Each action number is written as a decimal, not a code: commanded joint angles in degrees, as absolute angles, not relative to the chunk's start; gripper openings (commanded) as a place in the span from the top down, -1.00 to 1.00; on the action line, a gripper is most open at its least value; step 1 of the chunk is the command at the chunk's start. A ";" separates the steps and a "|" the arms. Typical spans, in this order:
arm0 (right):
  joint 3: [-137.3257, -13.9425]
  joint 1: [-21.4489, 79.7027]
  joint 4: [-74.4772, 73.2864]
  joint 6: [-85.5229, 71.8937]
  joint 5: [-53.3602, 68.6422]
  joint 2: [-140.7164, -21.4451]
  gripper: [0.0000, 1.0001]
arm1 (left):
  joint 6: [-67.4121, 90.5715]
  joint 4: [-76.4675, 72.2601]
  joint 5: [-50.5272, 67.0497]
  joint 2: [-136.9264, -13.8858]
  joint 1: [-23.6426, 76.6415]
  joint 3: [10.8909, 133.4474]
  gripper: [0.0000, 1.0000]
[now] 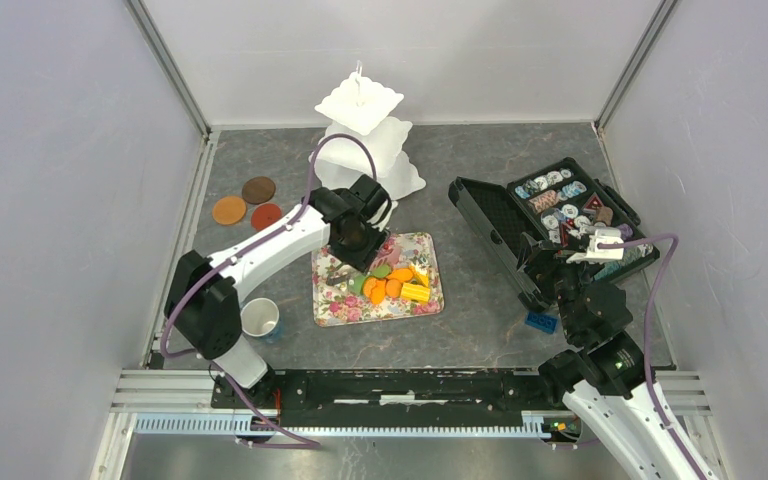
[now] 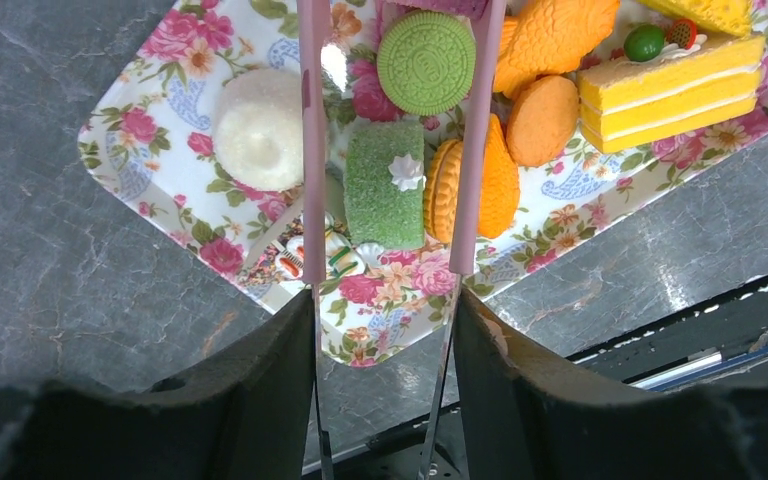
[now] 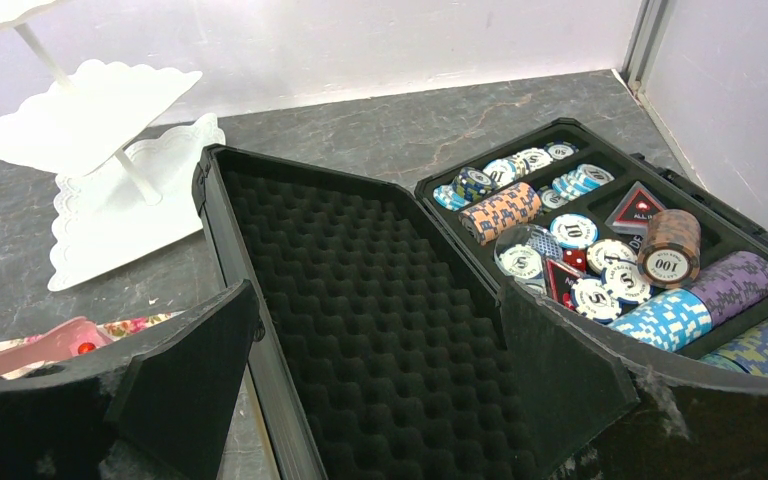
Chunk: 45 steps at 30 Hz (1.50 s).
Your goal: Serve the afternoon tea
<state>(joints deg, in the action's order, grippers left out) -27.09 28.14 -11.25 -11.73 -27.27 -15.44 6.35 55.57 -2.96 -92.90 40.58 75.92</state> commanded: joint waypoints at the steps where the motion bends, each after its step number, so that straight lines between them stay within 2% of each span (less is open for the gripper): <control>1: -28.65 28.45 -9.59 -11.40 -27.67 -15.51 -0.96 | 6.30 53.37 -5.71 -88.63 40.25 79.21 0.01; 10: -28.83 28.40 -9.50 -11.03 -28.11 -15.14 -0.96 | 8.81 49.75 -10.82 -89.68 40.17 84.87 0.03; 17: -29.09 28.42 -9.03 -10.81 -27.47 -15.60 -0.96 | 11.86 45.97 -12.66 -97.46 40.81 95.47 0.03; 25: -29.97 28.38 -9.76 -10.78 -27.69 -15.39 -0.96 | 12.98 48.21 -20.74 -108.60 44.13 106.94 0.07; 38: -30.39 28.45 -10.89 -11.05 -27.26 -15.00 -0.96 | 16.22 32.45 -26.10 -112.25 44.69 98.89 0.07; 45: -30.76 28.39 -12.09 -11.01 -27.68 -14.12 -0.96 | 17.37 28.55 -28.66 -117.34 44.48 99.45 0.07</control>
<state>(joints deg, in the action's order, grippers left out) -28.10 28.14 -12.01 -11.25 -27.24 -15.03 14.24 35.05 -25.19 -115.44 44.73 99.37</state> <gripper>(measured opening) 0.978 0.529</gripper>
